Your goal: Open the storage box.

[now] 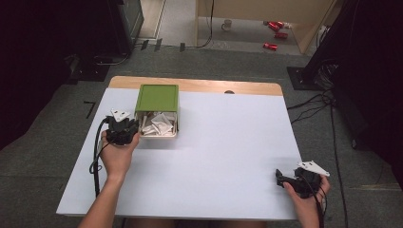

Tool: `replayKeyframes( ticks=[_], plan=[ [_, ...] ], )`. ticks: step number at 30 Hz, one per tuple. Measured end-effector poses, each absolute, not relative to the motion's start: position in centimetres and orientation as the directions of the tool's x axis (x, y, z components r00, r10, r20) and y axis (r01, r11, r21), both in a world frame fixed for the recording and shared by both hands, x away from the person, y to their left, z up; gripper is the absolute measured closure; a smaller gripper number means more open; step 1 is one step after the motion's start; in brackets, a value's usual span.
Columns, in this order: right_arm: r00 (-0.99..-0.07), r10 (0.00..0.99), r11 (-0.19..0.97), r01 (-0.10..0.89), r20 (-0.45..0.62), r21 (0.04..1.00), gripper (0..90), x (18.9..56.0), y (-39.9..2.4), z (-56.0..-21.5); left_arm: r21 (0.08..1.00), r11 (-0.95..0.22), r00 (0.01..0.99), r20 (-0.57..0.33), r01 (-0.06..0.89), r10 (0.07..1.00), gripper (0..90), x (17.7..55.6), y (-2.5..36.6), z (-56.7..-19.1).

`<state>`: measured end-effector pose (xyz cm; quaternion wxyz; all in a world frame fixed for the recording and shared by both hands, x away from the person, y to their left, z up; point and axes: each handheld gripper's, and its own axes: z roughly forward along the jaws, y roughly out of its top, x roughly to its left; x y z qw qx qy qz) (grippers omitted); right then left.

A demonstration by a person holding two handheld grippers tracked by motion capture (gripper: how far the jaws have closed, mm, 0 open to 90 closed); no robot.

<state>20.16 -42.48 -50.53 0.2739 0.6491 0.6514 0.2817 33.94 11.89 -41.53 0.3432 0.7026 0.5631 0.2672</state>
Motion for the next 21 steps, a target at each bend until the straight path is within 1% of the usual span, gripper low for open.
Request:
replayKeyframes(
  ticks=[4, 8, 21],
  plan=[
    [-0.008, 1.000, -0.001, 0.691, 0.009, 0.723, 0.0, 20.16, -42.48, -50.53, 0.784, -0.143, 0.222, 0.007, 0.604, 0.975, 85.3, 33.88, 11.72, -41.53],
    [-0.007, 1.000, -0.001, 0.691, 0.008, 0.723, 0.0, 20.16, -42.47, -50.53, 0.776, -0.133, 0.219, -0.006, 0.617, 0.976, 87.1, 33.99, 11.87, -41.37],
    [-0.007, 1.000, -0.001, 0.691, 0.009, 0.723, 0.0, 20.16, -42.48, -50.53, 0.781, -0.110, 0.233, -0.047, 0.615, 0.971, 84.4, 33.48, 12.25, -41.40]
  ],
)
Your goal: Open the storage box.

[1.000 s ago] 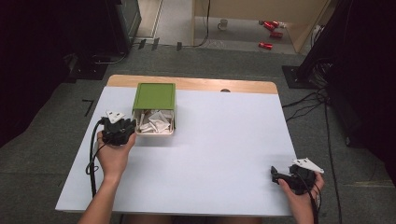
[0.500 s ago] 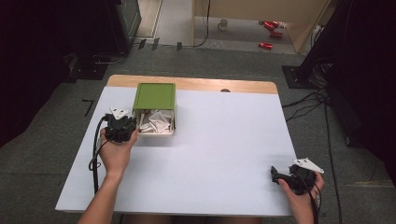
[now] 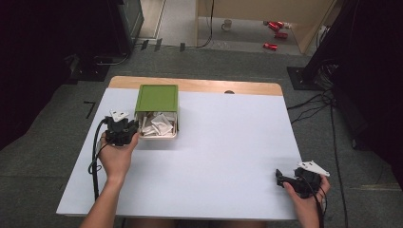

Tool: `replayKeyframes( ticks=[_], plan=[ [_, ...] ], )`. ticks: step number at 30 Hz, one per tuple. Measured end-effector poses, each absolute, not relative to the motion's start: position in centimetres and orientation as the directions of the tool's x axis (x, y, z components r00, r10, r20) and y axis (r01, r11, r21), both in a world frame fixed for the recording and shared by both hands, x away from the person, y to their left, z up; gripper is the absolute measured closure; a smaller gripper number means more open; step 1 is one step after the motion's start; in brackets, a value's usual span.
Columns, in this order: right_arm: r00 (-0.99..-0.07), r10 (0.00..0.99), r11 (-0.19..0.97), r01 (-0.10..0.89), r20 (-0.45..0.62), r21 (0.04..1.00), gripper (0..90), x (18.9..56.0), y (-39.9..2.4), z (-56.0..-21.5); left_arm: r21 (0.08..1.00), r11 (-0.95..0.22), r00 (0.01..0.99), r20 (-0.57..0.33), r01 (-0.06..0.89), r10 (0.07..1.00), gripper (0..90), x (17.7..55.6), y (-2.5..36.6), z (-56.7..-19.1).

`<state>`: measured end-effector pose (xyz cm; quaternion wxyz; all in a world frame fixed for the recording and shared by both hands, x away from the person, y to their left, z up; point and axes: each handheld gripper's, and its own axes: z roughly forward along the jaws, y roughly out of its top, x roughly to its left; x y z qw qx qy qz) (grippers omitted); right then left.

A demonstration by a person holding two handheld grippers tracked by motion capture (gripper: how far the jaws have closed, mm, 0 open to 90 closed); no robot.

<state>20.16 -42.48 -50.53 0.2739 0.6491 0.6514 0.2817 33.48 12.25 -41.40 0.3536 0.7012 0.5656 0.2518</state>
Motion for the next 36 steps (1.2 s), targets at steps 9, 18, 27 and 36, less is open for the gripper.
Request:
replayKeyframes(
  ticks=[9, 18, 27, 36],
  plan=[
    [-0.007, 1.000, -0.001, 0.691, 0.008, 0.723, 0.0, 20.1, -42.5, -50.5, 0.787, -0.115, 0.252, -0.052, 0.606, 0.966, 88.4, 32.9, 12.5, -41.2],
    [-0.007, 1.000, -0.001, 0.691, 0.008, 0.723, 0.0, 20.2, -42.5, -50.5, 0.790, -0.095, 0.253, -0.079, 0.606, 0.964, 88.9, 32.3, 12.8, -41.2],
    [-0.007, 1.000, -0.001, 0.691, 0.008, 0.723, 0.0, 20.2, -42.5, -50.5, 0.798, -0.086, 0.239, -0.074, 0.596, 0.968, 89.7, 31.2, 12.7, -41.4],
    [-0.006, 1.000, -0.002, 0.692, 0.008, 0.722, 0.0, 20.2, -42.5, -50.5, 0.801, -0.067, 0.234, -0.093, 0.595, 0.968, 89.9, 30.0, 13.0, -41.5]
  ],
)
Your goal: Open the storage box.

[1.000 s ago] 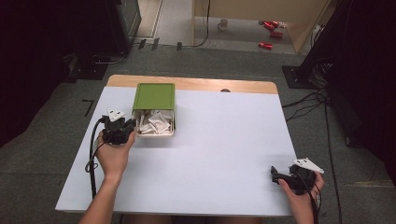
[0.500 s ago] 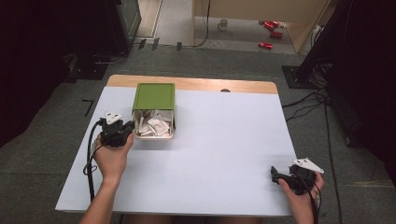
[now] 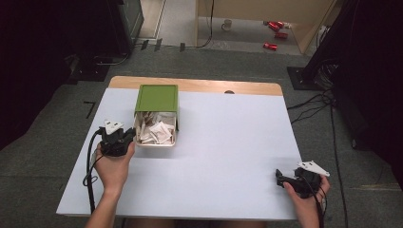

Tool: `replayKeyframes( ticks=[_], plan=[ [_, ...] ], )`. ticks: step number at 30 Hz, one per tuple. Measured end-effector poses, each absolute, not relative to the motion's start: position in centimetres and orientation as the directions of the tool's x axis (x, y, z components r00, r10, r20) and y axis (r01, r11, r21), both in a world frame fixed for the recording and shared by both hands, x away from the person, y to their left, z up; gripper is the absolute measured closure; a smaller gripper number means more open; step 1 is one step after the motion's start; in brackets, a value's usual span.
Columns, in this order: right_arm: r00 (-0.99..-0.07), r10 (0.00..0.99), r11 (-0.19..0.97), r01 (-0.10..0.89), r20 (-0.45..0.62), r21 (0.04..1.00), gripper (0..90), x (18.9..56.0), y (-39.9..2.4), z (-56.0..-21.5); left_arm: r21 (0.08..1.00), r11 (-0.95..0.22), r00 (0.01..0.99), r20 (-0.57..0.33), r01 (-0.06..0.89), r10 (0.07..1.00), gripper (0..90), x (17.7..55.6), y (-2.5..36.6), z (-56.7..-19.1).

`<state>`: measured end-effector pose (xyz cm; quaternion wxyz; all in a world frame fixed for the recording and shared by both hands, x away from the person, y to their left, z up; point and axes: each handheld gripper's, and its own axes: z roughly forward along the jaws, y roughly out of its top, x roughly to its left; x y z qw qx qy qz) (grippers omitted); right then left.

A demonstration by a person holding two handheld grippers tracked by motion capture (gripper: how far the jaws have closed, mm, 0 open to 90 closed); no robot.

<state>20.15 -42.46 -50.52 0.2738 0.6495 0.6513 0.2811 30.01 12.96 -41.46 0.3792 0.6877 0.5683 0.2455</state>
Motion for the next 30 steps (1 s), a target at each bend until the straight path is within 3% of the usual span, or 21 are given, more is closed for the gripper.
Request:
replayKeyframes(
  ticks=[30],
  plan=[
    [-0.007, 1.000, -0.002, 0.692, 0.009, 0.722, 0.0, 20.2, -42.5, -50.5, 0.813, -0.038, 0.224, -0.115, 0.581, 0.968, 90.0, 26.6, 13.8, -41.7]
  ],
)
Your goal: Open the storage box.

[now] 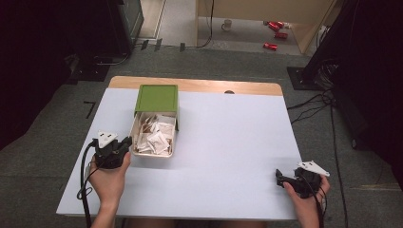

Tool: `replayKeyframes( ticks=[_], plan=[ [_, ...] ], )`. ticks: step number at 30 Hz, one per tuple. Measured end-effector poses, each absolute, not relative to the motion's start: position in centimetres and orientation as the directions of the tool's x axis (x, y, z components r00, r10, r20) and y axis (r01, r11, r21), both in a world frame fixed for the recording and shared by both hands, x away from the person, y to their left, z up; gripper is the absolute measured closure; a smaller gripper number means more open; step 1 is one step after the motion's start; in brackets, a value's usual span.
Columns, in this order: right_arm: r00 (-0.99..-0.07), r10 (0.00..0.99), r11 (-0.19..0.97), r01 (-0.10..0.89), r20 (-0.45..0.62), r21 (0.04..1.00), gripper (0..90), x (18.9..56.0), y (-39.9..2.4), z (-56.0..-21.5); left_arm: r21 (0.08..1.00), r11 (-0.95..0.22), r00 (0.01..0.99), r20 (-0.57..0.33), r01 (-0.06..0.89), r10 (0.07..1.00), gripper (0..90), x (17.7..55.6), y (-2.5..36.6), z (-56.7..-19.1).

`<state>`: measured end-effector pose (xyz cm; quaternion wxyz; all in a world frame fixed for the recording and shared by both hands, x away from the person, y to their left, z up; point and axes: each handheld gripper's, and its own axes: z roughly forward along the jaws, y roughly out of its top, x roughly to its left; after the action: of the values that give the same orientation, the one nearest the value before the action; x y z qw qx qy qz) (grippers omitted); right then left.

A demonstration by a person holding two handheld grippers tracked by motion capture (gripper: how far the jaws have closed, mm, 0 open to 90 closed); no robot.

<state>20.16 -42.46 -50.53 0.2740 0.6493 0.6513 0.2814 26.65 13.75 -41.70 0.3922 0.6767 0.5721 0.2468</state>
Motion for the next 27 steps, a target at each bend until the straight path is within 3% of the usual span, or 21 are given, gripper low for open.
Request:
replayKeyframes(
  ticks=[21, 23, 27],
  plan=[
    [-0.006, 1.000, -0.001, 0.692, 0.007, 0.722, 0.0, 20.2, -42.4, -50.5, 0.820, -0.009, 0.235, -0.153, 0.573, 0.960, 88.4, 25.2, 13.6, -42.3],
    [-0.006, 1.000, -0.001, 0.692, 0.007, 0.722, 0.0, 20.2, -42.4, -50.5, 0.824, 0.003, 0.236, -0.166, 0.566, 0.958, 86.7, 25.2, 13.7, -42.4],
    [-0.006, 1.000, 0.000, 0.692, 0.007, 0.722, 0.0, 20.2, -42.4, -50.5, 0.836, 0.020, 0.216, -0.164, 0.548, 0.962, 75.0, 25.1, 13.9, -41.9]
  ],
)
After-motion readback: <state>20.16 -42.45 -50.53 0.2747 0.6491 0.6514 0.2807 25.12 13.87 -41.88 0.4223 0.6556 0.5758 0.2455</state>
